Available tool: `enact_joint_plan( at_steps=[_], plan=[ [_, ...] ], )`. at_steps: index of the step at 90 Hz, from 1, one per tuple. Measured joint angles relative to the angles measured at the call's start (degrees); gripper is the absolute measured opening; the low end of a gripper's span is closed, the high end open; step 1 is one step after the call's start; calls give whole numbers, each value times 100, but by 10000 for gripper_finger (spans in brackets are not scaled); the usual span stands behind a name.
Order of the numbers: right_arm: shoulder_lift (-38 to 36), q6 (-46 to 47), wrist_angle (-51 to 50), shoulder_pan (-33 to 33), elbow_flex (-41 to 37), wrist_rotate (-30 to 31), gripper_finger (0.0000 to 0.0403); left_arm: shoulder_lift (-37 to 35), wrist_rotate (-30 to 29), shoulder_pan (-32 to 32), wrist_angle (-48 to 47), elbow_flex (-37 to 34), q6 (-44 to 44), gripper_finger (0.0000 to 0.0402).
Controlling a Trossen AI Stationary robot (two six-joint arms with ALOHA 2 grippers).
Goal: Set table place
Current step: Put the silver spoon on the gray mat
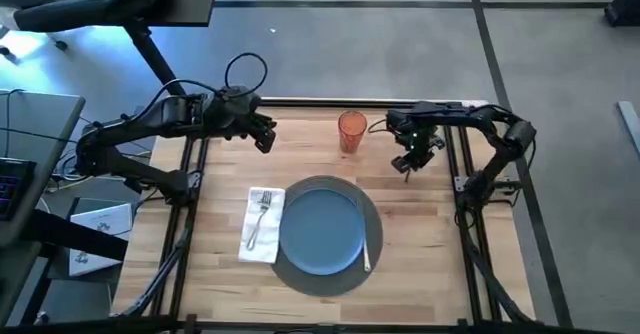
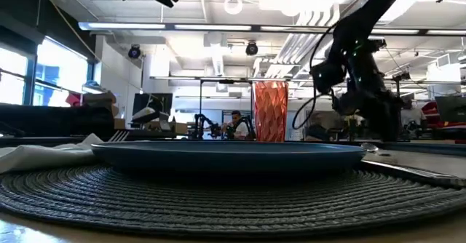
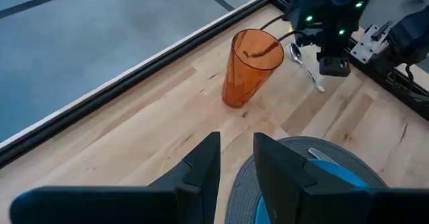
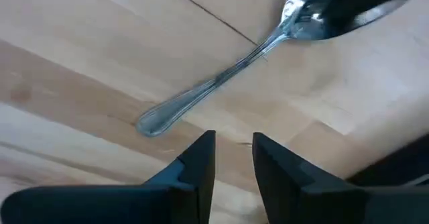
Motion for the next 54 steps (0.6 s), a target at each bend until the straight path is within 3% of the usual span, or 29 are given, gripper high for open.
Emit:
enact_joint_plan(
  at_steps=[16, 30, 42, 54],
  plan=[
    [-721, 1196, 789, -57, -517, 15, 89, 0, 72, -4, -1, 0, -2, 76],
    [-1349, 2181, 1936, -48, -1320, -26, 134, 0, 72, -47, 3, 0, -4, 76],
    [-1490, 2975, 2459, -80, -1848, 31, 178, 0, 69, -90, 18, 0, 2, 76],
    [-1508, 3244, 2669, 63, -2004, 352, 186, 0, 57, -90, 32, 0, 4, 76]
  ],
)
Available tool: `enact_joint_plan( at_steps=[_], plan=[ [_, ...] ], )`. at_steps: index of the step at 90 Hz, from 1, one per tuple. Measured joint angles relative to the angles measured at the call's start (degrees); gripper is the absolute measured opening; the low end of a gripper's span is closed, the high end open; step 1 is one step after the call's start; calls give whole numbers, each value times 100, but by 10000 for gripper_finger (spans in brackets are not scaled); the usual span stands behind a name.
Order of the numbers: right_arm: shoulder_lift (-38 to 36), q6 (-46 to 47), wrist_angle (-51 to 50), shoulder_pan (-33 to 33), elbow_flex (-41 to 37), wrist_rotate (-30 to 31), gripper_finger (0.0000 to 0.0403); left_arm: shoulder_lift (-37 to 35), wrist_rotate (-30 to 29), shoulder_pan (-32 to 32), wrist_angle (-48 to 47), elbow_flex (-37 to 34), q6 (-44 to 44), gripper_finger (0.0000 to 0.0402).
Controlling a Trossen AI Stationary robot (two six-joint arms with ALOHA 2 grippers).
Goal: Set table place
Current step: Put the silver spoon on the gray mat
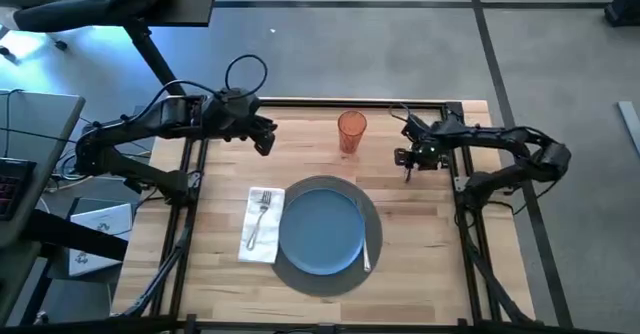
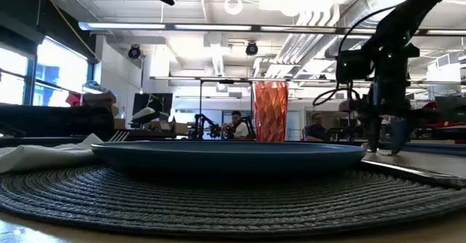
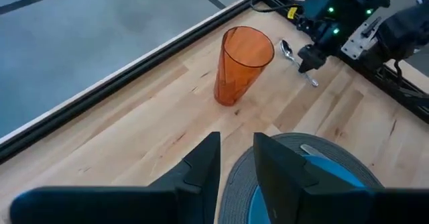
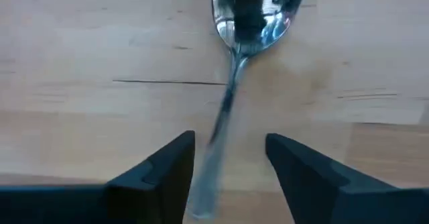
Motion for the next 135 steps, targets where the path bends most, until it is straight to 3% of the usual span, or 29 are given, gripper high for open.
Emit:
enact_joint_plan(
  at_steps=[55, 71, 89, 111, 124, 135],
  plan=[
    [202, -15, 288, 114, 17, 655, 74, 0, 113, -20, 4, 0, -2, 76],
    [270, -160, 231, 148, 46, 547, 9, 0, 199, -20, 7, 0, -33, 76],
    [-87, -33, -432, 449, 46, 465, 1, 0, 223, -20, 7, 0, -98, 76],
    [-980, 1081, -1081, 1746, 17, -162, 0, 0, 325, -31, 9, 0, 182, 76],
    [-1309, 2352, -751, 2934, 79, -247, 0, -2, 375, -33, 9, 0, 419, 76],
    [-1236, 3632, 96, 3993, 83, -191, 0, -10, 546, -31, 9, 0, 661, 76]
  ],
)
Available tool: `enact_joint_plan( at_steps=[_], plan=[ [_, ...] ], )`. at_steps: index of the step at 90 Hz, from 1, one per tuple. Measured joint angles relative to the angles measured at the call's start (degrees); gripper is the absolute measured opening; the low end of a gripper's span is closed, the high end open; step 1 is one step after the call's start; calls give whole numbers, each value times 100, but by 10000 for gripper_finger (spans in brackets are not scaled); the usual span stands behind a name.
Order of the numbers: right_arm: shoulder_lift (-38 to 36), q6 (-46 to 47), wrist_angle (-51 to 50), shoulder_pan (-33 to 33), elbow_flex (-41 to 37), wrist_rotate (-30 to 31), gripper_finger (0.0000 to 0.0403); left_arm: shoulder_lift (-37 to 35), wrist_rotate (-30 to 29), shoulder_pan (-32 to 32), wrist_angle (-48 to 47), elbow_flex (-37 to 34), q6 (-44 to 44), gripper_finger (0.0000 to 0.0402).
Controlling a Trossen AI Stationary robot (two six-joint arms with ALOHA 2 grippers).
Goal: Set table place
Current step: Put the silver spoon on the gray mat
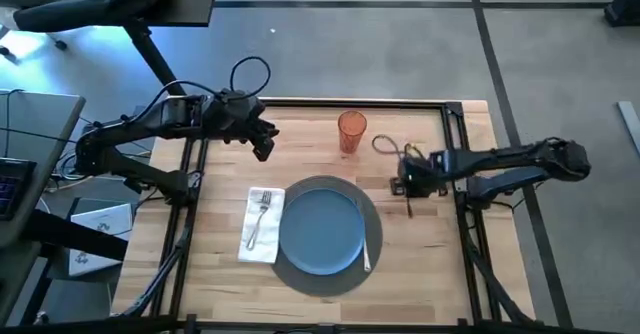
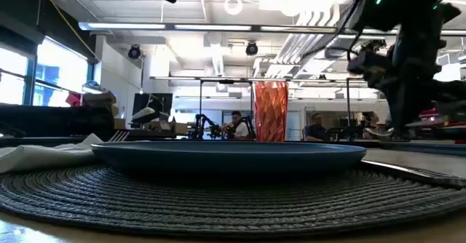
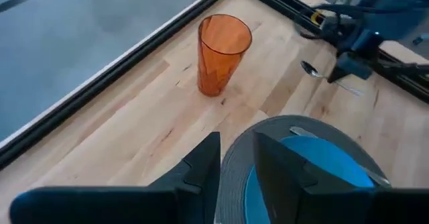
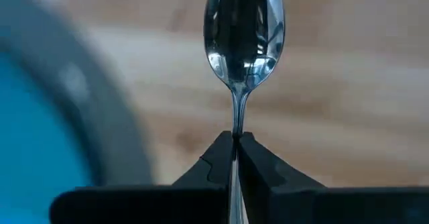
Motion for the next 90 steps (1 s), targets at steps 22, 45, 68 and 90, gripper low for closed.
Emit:
enact_joint_plan(
  at_steps=[22, 45, 68, 90],
  plan=[
    [1146, 1807, 1129, 1449, 456, 640, 0, -145, 161, 0, -11, 0, 559, 76],
    [2635, 1898, 1106, 1725, 1599, 661, 0, -378, 184, 0, -51, 0, 970, 76],
    [3310, 1686, 326, 1645, 2349, 701, 0, -489, 272, 0, -56, 0, 1003, 76],
    [3294, 1532, 143, 1629, 2377, 681, 0, -500, 384, 0, -83, 0, 1120, 76]
  ],
)
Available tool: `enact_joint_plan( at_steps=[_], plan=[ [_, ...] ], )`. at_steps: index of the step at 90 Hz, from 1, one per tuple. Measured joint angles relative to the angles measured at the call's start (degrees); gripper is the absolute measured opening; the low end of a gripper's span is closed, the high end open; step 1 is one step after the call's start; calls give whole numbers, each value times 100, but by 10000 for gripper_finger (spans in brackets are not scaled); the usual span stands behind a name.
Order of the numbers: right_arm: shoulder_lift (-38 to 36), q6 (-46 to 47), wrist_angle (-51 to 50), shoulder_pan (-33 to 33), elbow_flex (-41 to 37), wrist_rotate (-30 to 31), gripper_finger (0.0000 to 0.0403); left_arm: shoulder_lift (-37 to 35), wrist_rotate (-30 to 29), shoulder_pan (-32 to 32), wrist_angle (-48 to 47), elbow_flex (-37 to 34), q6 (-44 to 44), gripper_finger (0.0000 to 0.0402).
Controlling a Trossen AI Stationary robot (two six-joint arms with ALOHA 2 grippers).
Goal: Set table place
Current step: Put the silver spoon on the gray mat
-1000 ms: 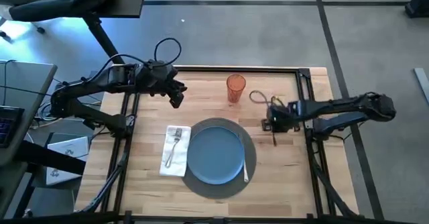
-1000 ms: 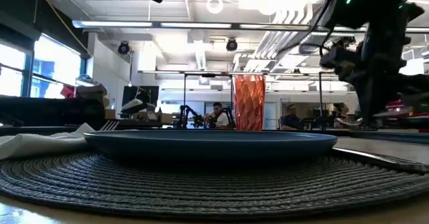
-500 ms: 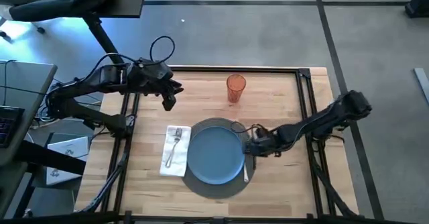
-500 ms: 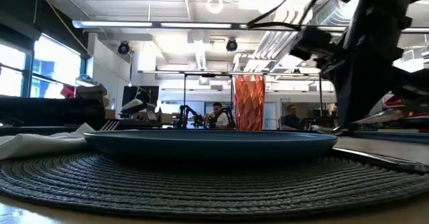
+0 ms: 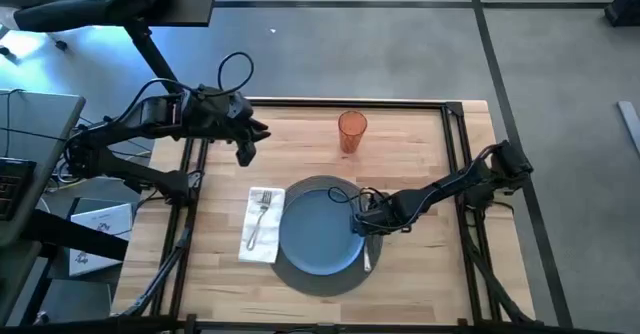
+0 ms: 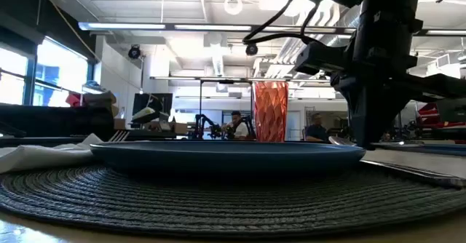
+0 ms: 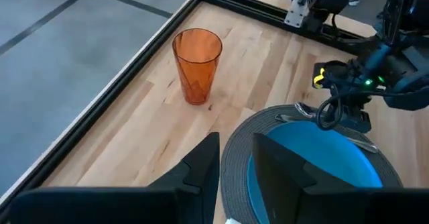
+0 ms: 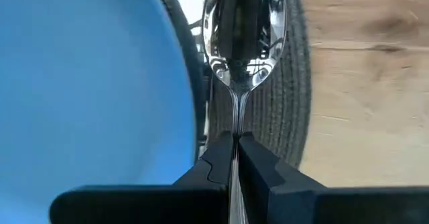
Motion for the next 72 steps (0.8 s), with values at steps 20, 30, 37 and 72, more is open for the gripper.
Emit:
enact_joint_plan(
  at_steps=[20, 30, 37, 72],
  plan=[
    [1, 15, 144, 0, -211, -20, 0, 0, -6, 0, 1, 0, 23, 76],
    [1, 53, 197, 0, -211, 11, 0, 0, -8, 0, 2, 0, 22, 76],
    [1, 54, 177, 0, -212, 16, 0, 0, -8, 0, 2, 0, 24, 76],
    [1, 55, 325, 2, -213, -26, 39, 2, -10, 0, 4, 0, 29, 76]
  ],
)
